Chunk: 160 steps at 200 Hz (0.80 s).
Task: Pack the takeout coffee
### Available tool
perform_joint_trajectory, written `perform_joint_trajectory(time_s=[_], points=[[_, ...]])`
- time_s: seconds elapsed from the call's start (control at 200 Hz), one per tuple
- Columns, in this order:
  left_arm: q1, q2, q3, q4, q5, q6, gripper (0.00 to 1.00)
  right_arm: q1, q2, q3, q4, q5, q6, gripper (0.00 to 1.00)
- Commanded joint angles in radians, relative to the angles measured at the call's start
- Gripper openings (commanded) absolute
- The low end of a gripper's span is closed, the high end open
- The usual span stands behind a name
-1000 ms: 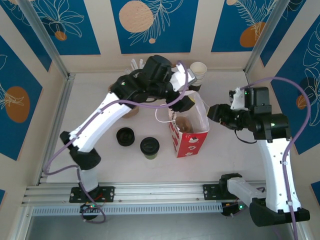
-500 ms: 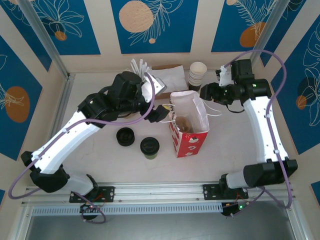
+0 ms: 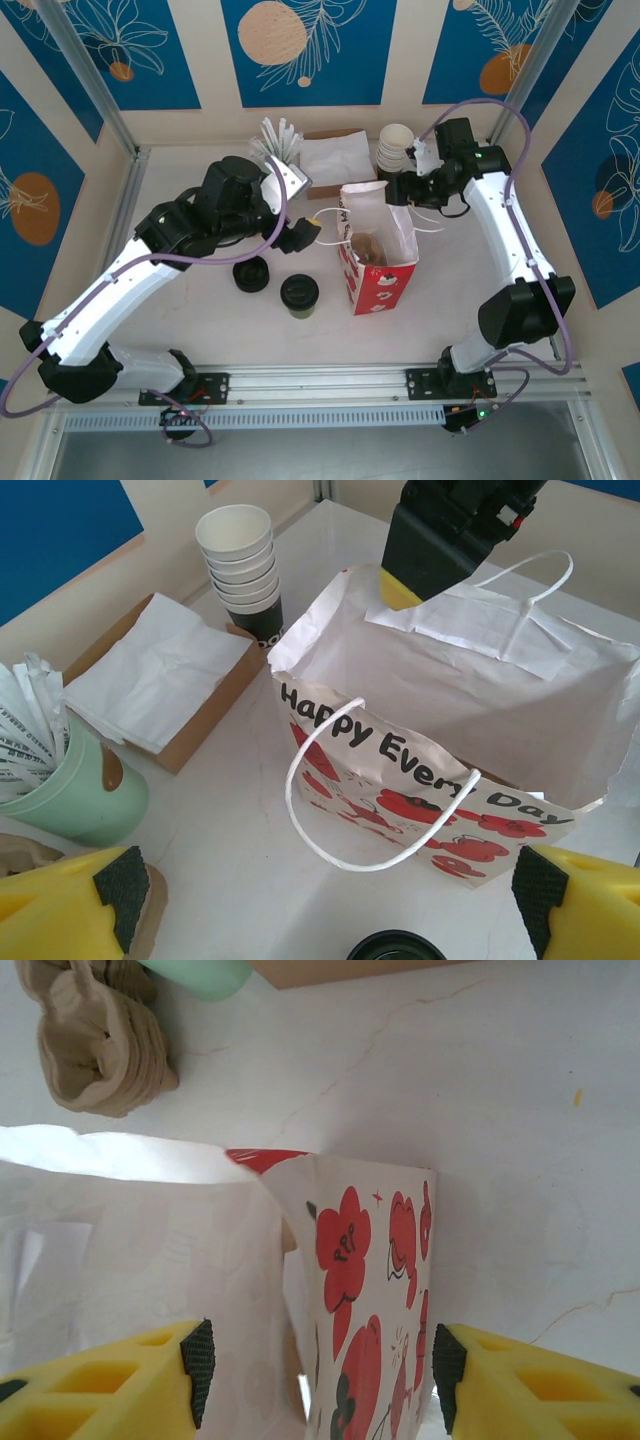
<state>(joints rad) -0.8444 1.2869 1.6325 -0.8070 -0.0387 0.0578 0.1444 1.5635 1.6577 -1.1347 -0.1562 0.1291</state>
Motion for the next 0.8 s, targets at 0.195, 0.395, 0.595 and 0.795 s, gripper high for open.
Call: perform_joint_trajectory(time_s=[0.195, 0.395, 0.595, 0.795], points=[[0.022, -0.024, -0.025, 0.030, 0.000, 0.005, 0.96, 0.032, 0.093, 0.039, -0.002, 0.012, -0.008, 0.26], [0.024, -0.032, -0.039, 0.037, -0.002, -0.002, 0.96, 0.061, -0.018, -0.024, 0.117, 0.026, 0.066, 0.00], [0.024, -0.033, -0.039, 0.039, -0.007, -0.004, 0.96, 0.117, -0.219, -0.180, 0.277, 0.105, 0.119, 0.00], [0.024, -0.013, -0.034, 0.049, -0.017, -0.004, 0.97, 0.170, -0.402, -0.346, 0.431, 0.199, 0.143, 0.00]])
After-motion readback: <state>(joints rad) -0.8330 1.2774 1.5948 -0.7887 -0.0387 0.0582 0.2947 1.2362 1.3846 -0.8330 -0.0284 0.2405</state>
